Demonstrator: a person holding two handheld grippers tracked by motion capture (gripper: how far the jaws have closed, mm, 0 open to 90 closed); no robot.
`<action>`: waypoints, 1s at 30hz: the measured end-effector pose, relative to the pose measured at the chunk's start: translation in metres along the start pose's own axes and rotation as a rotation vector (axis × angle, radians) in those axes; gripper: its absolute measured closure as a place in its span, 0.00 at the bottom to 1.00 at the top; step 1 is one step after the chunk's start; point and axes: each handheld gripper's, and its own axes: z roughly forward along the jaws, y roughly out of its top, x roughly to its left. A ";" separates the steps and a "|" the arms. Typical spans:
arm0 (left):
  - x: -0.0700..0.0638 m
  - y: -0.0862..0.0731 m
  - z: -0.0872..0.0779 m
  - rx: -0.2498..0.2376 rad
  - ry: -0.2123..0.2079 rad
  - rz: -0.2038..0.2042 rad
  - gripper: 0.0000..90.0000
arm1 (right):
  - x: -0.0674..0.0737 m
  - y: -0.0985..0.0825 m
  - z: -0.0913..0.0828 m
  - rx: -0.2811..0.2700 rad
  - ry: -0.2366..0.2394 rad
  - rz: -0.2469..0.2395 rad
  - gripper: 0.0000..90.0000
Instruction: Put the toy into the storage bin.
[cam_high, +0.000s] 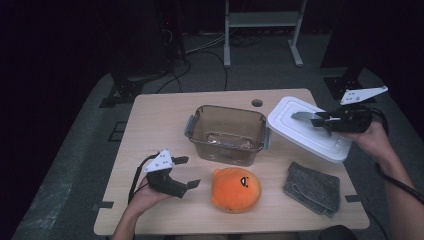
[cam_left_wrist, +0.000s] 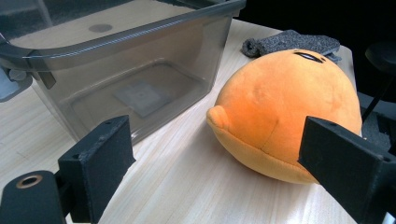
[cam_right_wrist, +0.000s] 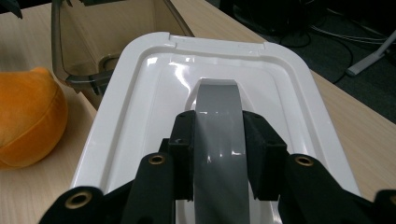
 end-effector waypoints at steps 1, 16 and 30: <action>0.000 0.000 0.000 0.000 -0.001 0.000 0.10 | 0.000 -0.002 -0.001 -0.002 -0.001 0.003 0.73; -0.002 0.000 0.002 0.006 -0.002 0.004 0.10 | -0.001 -0.046 -0.004 -0.008 -0.008 0.078 0.73; -0.002 0.000 0.002 0.009 -0.002 0.002 0.10 | 0.004 -0.080 0.004 -0.003 0.000 0.126 0.73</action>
